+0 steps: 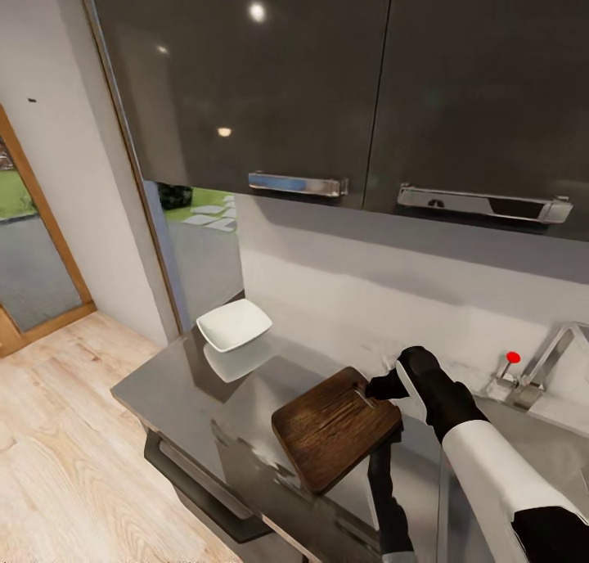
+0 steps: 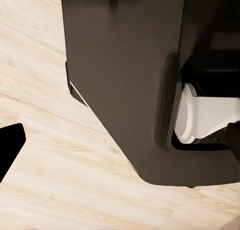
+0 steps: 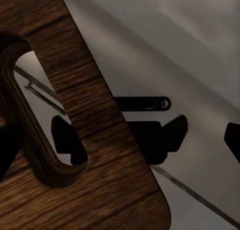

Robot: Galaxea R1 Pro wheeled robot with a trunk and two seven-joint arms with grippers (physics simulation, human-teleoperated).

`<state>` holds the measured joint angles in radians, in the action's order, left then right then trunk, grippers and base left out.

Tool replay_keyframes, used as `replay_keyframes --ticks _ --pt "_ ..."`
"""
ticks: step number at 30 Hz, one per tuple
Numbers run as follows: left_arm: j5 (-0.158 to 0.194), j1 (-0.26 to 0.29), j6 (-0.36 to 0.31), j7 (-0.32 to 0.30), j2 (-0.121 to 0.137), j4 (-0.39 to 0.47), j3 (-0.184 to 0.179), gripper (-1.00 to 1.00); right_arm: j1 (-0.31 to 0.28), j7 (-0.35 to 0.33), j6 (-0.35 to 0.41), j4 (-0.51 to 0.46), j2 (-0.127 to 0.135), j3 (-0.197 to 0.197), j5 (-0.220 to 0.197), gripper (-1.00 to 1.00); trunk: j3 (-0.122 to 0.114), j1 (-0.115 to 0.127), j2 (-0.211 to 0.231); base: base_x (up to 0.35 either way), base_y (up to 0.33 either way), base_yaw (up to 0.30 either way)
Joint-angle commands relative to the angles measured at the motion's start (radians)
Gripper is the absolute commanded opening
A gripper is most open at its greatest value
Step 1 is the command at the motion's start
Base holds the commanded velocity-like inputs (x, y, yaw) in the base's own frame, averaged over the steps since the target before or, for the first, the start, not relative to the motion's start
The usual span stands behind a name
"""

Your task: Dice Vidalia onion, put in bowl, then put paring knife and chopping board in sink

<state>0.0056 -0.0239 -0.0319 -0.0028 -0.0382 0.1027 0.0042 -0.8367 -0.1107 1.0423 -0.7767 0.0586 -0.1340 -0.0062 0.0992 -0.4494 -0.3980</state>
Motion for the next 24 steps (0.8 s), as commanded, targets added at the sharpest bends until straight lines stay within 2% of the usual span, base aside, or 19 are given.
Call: replay_keyframes --ticks 1,24 --pt "0.001 -0.001 -0.003 0.0 0.0 0.003 0.0 1.0 -0.001 -0.003 0.004 -0.001 0.001 -0.004 0.0 1.0 0.003 -0.001 -0.002 0.0 0.0 0.0" --pt "0.001 -0.001 -0.003 0.0 0.0 0.003 0.0 1.0 -0.001 -0.003 0.004 -0.001 0.001 -0.003 0.0 1.0 0.029 -0.001 -0.002 0.0 0.0 0.0"
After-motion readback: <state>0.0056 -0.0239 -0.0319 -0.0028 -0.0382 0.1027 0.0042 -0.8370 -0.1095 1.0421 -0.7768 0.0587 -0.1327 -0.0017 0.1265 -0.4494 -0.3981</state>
